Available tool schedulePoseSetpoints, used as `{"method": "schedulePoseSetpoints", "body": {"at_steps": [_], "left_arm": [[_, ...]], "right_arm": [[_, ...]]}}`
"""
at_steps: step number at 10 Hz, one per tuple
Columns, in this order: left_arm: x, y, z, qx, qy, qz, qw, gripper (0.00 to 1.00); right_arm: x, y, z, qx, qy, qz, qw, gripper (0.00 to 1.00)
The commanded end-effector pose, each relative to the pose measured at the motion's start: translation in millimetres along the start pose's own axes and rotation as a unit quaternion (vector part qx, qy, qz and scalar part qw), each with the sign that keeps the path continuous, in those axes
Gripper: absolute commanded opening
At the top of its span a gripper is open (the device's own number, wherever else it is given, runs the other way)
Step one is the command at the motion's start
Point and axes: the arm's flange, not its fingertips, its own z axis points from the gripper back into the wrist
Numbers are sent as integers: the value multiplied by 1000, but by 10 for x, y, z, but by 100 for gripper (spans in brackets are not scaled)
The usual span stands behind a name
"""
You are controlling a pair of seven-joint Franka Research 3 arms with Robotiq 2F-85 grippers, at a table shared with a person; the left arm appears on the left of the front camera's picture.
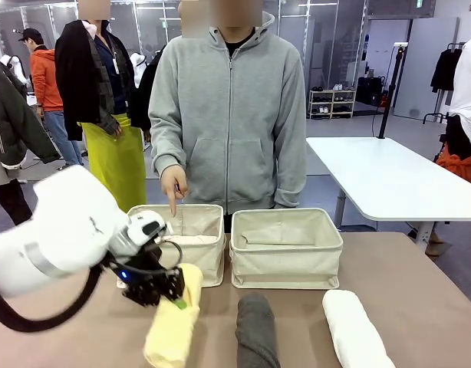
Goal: Divide the towels into two baskets.
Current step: Pick up one hotel-folded towel from the bottom of the table and place it in the Fabric basket indicated by the person.
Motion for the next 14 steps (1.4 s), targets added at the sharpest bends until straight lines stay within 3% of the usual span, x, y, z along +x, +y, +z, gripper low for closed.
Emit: {"method": "schedulePoseSetpoints", "body": {"at_steps": [1, 3, 4, 5, 6, 7, 8, 9, 10, 13, 14], "left_arm": [[-683, 199, 964, 6, 10, -114, 993, 0], [-629, 198, 1280, 23, 52, -274, 960, 0], [-640, 144, 1304, 57, 89, -340, 934, 0], [-613, 105, 1301, 82, 117, -422, 895, 0], [-643, 76, 1301, 83, 145, -514, 841, 0], [-717, 23, 1280, 97, 141, -591, 788, 0], [-758, -12, 1239, 109, 127, -604, 779, 0], [-775, -16, 1207, 109, 106, -596, 788, 0], [-675, -111, 1292, 101, 165, -545, 816, 0], [-675, -111, 1292, 101, 165, -545, 816, 0], [-655, -123, 1264, 107, 161, -562, 804, 33]], "right_arm": [[-5, 31, 10, 6, -4, 5, 1000, 100], [-5, 31, 10, 6, -4, 5, 1000, 100], [-5, 31, 10, 6, -4, 5, 1000, 100], [-5, 31, 10, 6, -4, 5, 1000, 100], [-5, 31, 10, 6, -4, 5, 1000, 100], [-5, 31, 10, 6, -4, 5, 1000, 100], [-5, 31, 10, 6, -4, 5, 1000, 100], [-5, 31, 10, 6, -4, 5, 1000, 100], [-5, 31, 10, 6, -4, 5, 1000, 100], [-5, 31, 10, 6, -4, 5, 1000, 100], [-5, 31, 10, 6, -4, 5, 1000, 100]]}}
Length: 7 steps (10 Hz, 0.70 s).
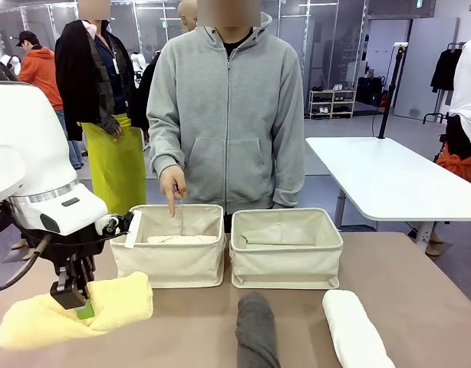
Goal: Divide the towels into two baskets.
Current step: Pick up one hotel-folded towel from the bottom of the table and place it in the Fabric basket indicated by the person.
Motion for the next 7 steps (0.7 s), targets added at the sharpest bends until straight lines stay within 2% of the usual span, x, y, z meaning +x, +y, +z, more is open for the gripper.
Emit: {"method": "schedulePoseSetpoints", "body": {"at_steps": [1, 3, 5, 6, 7], "left_arm": [[157, 123, 88, 40, 0, -12, 999, 33], [370, 515, 241, 62, 11, -49, 997, 33], [533, 948, 377, 82, 0, -76, 994, 33], [641, 1139, 385, 109, 11, -99, 989, 33], [752, 1358, 410, 119, 14, -93, 988, 33]], "right_arm": [[-4, 32, 12, 6, -4, 5, 1000, 100], [-4, 32, 12, 6, -4, 5, 1000, 100], [-4, 32, 12, 6, -4, 5, 1000, 100], [-4, 32, 12, 6, -4, 5, 1000, 100], [-4, 32, 12, 6, -4, 5, 1000, 100]]}}
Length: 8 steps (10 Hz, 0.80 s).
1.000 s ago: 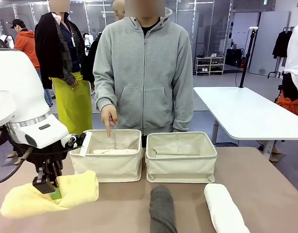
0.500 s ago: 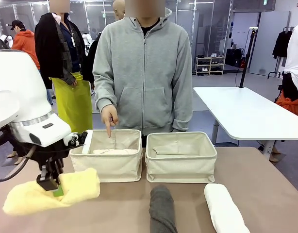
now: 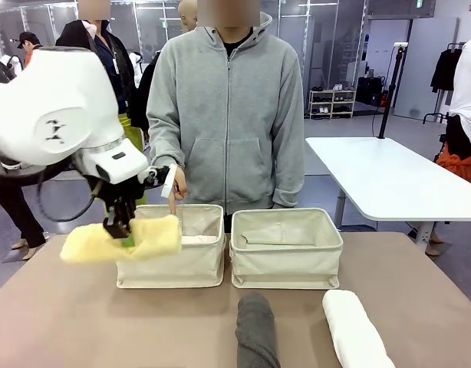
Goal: Divide the towels into two baskets.
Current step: Pick up one hotel-folded towel from the bottom of the table and place it in the Fabric basket indicated by the person.
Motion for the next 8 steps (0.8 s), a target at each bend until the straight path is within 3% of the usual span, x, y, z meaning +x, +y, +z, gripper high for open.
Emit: {"method": "schedulePoseSetpoints", "body": {"at_steps": [1, 3, 8], "left_arm": [[133, 426, -23, 31, 2, -14, 999, 33], [274, 874, -202, 54, -4, -14, 998, 33], [472, 1571, -782, 38, 22, -6, 999, 33]], "right_arm": [[-5, 31, 12, 6, -4, 5, 1000, 100], [-5, 31, 12, 6, -4, 5, 1000, 100], [-5, 31, 12, 6, -4, 5, 1000, 100]]}}
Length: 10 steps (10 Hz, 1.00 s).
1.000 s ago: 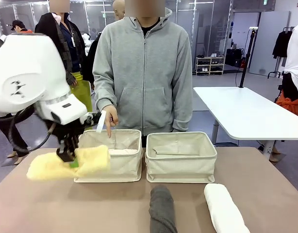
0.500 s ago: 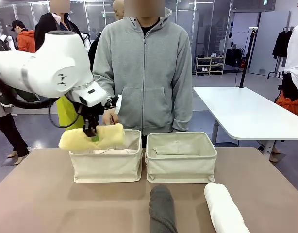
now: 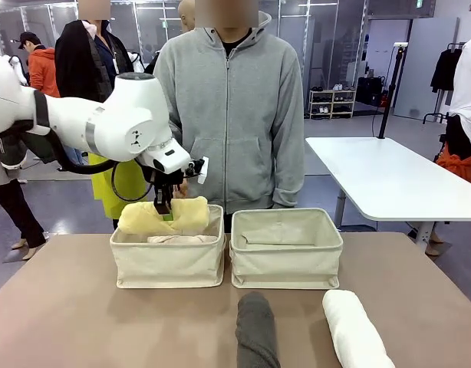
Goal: Divide the towels into two baskets.
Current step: Pick up one hotel-folded towel from the bottom of the table and place it in the Fabric basket indicated by the person.
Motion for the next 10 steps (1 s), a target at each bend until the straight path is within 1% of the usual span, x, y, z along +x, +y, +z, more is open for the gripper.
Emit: {"method": "schedulePoseSetpoints", "body": {"at_steps": [1, 3, 6, 7, 8, 9, 10], "left_arm": [[19, 228, -87, -3, 12, 5, 1000, 33], [6, 284, -296, -29, 25, 7, 999, 33], [31, 285, -504, -45, 31, 4, 999, 33], [30, 272, -523, -47, 32, 4, 998, 36], [15, 268, -536, -48, 32, 9, 998, 49], [6, 254, -536, -49, 30, 12, 998, 71], [13, 229, -531, -47, 31, 11, 998, 83]], "right_arm": [[-6, 31, 12, 6, -4, 5, 1000, 100], [-6, 31, 12, 6, -4, 5, 1000, 100], [-6, 31, 12, 6, -4, 5, 1000, 100], [-6, 31, 12, 6, -4, 5, 1000, 100], [-6, 31, 12, 6, -4, 5, 1000, 100], [-6, 31, 12, 6, -4, 5, 1000, 100], [-6, 31, 12, 6, -4, 5, 1000, 100]]}}
